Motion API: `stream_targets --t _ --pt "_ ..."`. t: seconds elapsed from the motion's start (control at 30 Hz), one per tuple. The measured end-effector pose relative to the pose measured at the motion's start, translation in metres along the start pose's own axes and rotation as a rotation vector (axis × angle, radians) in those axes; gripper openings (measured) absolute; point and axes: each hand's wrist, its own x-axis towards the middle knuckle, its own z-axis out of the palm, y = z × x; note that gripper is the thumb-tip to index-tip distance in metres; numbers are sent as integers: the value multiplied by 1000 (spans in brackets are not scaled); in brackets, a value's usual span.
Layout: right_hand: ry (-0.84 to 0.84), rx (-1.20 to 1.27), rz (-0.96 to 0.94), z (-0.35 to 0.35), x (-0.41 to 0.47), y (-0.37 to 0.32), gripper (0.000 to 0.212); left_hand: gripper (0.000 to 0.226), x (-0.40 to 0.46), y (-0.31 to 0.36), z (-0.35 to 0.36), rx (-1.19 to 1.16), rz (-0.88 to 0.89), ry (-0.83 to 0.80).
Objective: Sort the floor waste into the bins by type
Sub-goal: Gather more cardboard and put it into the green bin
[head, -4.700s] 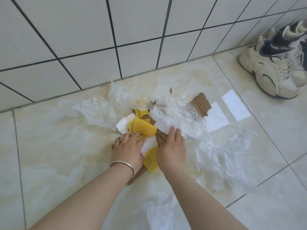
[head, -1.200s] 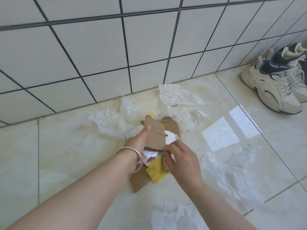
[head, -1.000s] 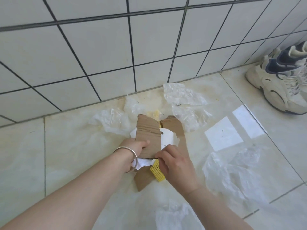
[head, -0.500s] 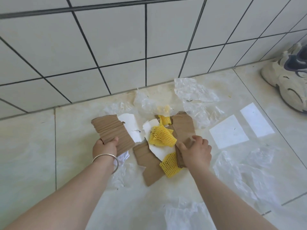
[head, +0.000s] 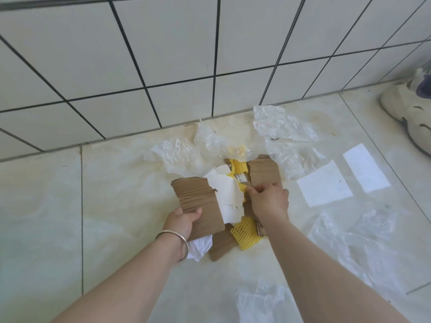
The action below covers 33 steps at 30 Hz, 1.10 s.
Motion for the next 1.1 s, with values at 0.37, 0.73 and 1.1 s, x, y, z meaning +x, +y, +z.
stream_targets --t 0.37,0.73,1.1 --pt "35 422 -54 -20 -8 8 9 9 -8 -12 -3 -172 -18 -50" --pt "201 -299 -858 -29 -20 51 43 20 -21 -17 -20 33 -46 -254" --pt "12 55 -332 -16 -5 21 23 16 -18 -8 -13 -137 -57 -176"
